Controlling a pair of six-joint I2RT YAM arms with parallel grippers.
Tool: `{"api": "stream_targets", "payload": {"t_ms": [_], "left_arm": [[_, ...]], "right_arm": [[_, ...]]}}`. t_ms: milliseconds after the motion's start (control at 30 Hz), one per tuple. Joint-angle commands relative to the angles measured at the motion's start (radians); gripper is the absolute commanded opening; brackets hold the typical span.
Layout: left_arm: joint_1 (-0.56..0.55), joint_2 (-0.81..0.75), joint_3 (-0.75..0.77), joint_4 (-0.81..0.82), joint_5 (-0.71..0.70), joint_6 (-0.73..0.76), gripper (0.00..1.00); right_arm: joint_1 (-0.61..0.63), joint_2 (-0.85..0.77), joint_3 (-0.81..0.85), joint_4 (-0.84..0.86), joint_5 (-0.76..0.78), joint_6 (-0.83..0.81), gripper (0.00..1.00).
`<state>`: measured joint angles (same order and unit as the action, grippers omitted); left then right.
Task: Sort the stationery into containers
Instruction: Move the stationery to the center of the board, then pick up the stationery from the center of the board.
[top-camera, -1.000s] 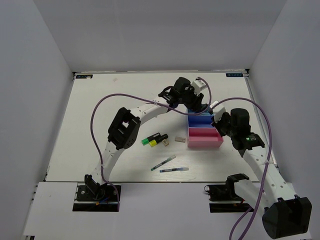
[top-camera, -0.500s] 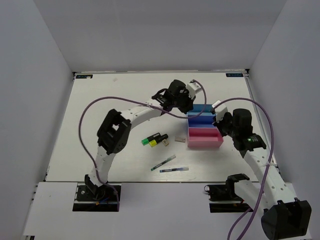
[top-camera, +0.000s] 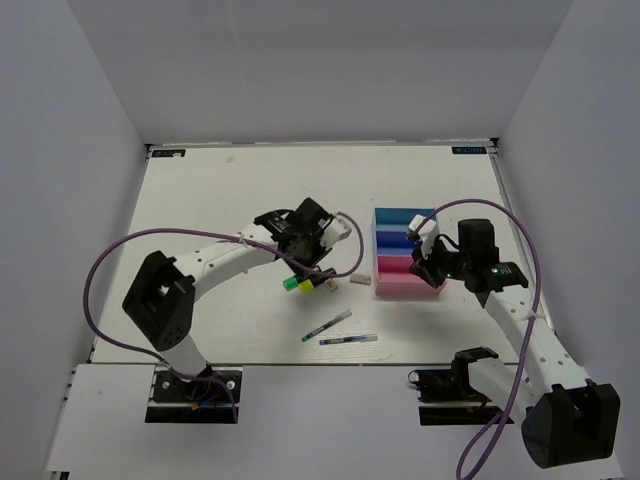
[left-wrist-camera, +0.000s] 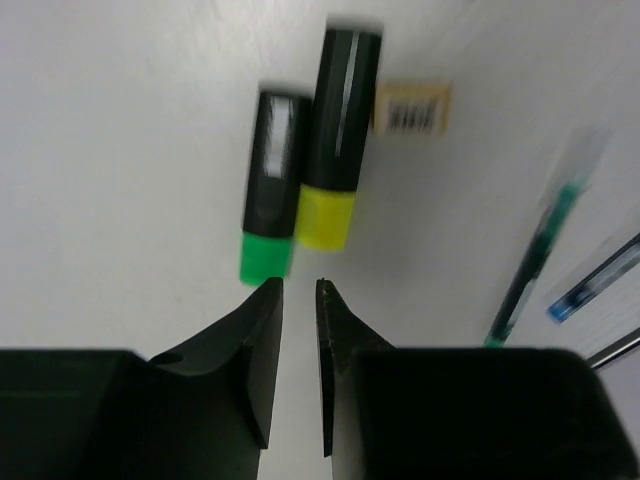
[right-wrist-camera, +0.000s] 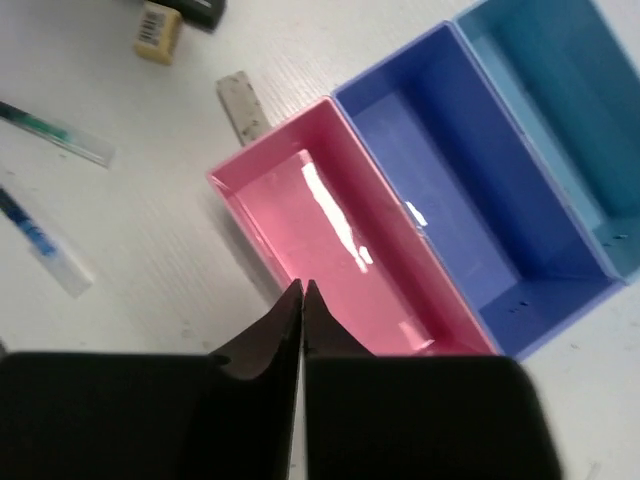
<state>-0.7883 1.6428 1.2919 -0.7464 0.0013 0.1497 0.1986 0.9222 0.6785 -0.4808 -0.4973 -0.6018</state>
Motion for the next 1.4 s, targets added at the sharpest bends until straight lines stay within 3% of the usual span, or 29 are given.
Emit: {"api": "stream_targets", "payload": {"t_ms": [0,67,100,300,500,867,1367], "left_arm": [[0.026,-0.011,-0.075,-0.059,-0.04,-0.019,0.31],[0.046,-0.003,-0.088,-0.029,-0.021,-0.028,0.31],[0.044,0.008,-0.089,-0.019,-0.017,-0.029,0.31],[0.072,0.048,-0.097,0.038,-0.011,-0.032,0.31],[0.089,0.084,-0.086,0.071,0.028,-0.038,0.41],[0.113,0.183,-0.062,0.084,0.032,-0.033,0.41],[0.118,0.247,-0.082,0.107,0.022,-0.027,0.49]], "right_arm": [[0.001,0.017,0.061,-0.048,-0.104,-0.013,0.25],[0.001,0.014,0.059,-0.054,-0.124,-0.009,0.47],[0.002,0.01,0.056,-0.051,-0.13,-0.004,0.5],[0.001,0.018,0.049,-0.035,-0.142,0.002,0.5],[-0.001,0.029,0.047,-0.035,-0.13,-0.007,0.5],[-0.004,0.02,0.039,-0.039,-0.129,-0.024,0.5],[-0.005,0.015,0.043,-0.051,-0.139,-0.027,0.52]]}}
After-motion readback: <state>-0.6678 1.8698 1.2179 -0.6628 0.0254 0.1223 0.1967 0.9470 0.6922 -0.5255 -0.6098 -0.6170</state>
